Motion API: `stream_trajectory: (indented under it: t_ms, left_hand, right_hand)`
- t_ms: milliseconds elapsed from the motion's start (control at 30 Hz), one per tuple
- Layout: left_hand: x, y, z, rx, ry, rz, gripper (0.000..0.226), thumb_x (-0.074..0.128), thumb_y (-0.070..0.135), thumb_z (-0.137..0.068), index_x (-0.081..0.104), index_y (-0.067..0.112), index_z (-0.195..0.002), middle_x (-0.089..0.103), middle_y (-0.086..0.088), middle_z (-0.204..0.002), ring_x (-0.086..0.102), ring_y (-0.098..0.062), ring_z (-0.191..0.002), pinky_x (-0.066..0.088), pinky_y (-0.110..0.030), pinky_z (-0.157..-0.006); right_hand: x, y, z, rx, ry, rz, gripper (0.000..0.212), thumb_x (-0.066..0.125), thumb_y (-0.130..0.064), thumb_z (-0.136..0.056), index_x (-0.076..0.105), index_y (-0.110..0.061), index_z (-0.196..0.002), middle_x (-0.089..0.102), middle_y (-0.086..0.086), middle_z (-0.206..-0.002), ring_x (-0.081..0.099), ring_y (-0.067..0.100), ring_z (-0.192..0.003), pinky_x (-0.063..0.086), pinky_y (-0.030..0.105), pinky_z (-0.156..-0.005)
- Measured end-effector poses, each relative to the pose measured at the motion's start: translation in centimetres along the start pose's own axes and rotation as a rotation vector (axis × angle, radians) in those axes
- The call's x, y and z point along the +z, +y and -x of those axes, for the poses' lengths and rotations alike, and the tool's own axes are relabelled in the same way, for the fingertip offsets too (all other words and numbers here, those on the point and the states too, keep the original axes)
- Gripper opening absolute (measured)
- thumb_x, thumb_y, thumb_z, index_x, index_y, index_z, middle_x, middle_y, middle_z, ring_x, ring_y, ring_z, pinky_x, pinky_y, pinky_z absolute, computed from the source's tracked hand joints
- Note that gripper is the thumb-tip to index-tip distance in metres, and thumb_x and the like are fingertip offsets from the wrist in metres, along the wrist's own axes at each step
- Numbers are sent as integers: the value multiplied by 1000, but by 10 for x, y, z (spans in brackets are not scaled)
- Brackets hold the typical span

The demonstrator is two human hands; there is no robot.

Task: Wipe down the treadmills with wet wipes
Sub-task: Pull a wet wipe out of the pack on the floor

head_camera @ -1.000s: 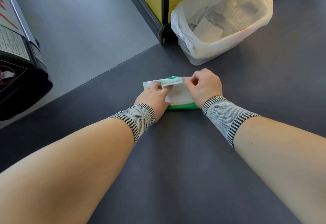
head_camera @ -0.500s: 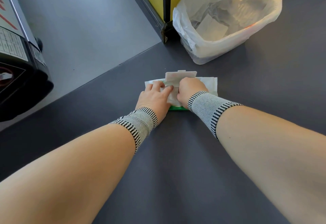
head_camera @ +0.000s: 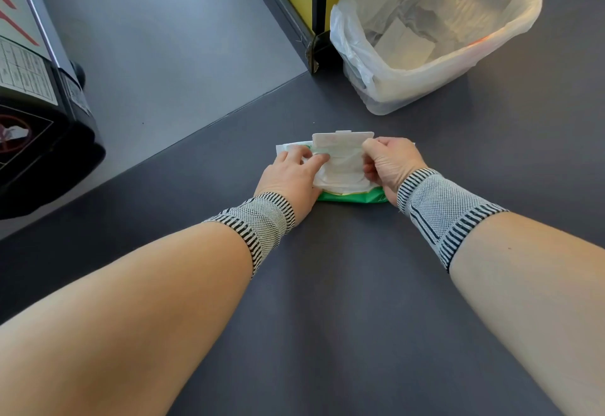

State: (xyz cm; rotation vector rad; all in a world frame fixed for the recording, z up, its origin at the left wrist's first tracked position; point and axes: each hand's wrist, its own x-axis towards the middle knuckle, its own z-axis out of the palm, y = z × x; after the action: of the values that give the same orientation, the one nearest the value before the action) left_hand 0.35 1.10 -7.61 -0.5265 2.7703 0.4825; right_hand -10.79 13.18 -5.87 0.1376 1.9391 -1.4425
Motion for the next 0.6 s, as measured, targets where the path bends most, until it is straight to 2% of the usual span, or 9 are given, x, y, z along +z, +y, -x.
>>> stream_trajectory:
  t_ms: [67, 167, 200, 267, 367, 400, 433, 533, 600]
  left_hand:
    - [0, 2, 3, 6, 21, -12, 57, 54, 31, -92, 31, 33, -144, 30, -2, -146, 35, -25, -128, 38, -39, -104]
    - [5, 4, 10, 55, 49, -102, 48, 53, 24, -91, 38, 31, -136, 25, -2, -149, 34, -26, -129, 37, -40, -98]
    - [7, 5, 11, 68, 39, -142, 46, 53, 24, -91, 39, 31, -134, 24, -2, -150, 33, -26, -130, 37, -40, -97]
    - [8, 6, 11, 69, 14, -182, 45, 53, 24, -91, 39, 32, -134, 22, 0, -151, 31, -25, -132, 36, -40, -97]
    - [5, 7, 6, 59, -15, -189, 45, 53, 25, -92, 41, 33, -134, 23, 1, -151, 28, -24, -134, 35, -42, -100]
    - [4, 7, 6, 58, -23, -190, 45, 53, 25, -92, 41, 33, -134, 23, 2, -152, 28, -24, -135, 35, -42, -101]
    - [4, 6, 6, 58, -30, -189, 45, 53, 25, -92, 41, 33, -135, 22, 2, -152, 28, -24, -135, 36, -42, -101]
    - [3, 6, 7, 54, -54, -191, 47, 51, 23, -93, 39, 35, -136, 20, 3, -155, 26, -24, -137, 36, -43, -102]
    - [1, 7, 7, 57, -66, -196, 53, 52, 22, -92, 34, 36, -140, 17, 3, -156, 25, -26, -138, 36, -44, -103]
  right_hand:
    - [0, 1, 0, -78, -54, 215, 11, 60, -12, -82, 57, -14, -71, 54, -1, -64, 50, 13, -58, 44, 22, -55]
    - [2, 3, -2, -270, -142, 946, 8, 63, -24, -84, 64, -18, -89, 65, -2, -90, 59, 14, -85, 46, 25, -80]
    - [5, 4, -2, -301, -122, 1041, 6, 60, -23, -87, 64, -18, -89, 65, 0, -94, 58, 16, -88, 45, 26, -82]
    - [9, -2, 1, -286, -42, 877, 7, 56, -18, -89, 60, -17, -83, 64, 0, -87, 56, 16, -80, 43, 24, -74]
    - [8, -29, 7, -114, -46, 64, 14, 53, -12, -92, 56, -15, -78, 67, -2, -69, 57, 9, -59, 43, 20, -53]
    - [6, -37, 7, -130, -60, 3, 14, 54, -12, -92, 57, -16, -78, 68, -2, -68, 57, 8, -57, 44, 19, -50]
    - [4, -43, 7, -194, -57, 103, 13, 56, -13, -91, 58, -16, -78, 68, -2, -69, 58, 8, -58, 47, 20, -52]
    - [2, -34, 7, -401, -59, 863, 8, 65, -24, -83, 66, -18, -88, 67, -2, -87, 62, 14, -84, 50, 25, -81]
    - [5, -14, 7, -381, -149, 1130, 30, 66, -30, -82, 63, -18, -110, 60, 2, -114, 58, 20, -104, 45, 29, -92]
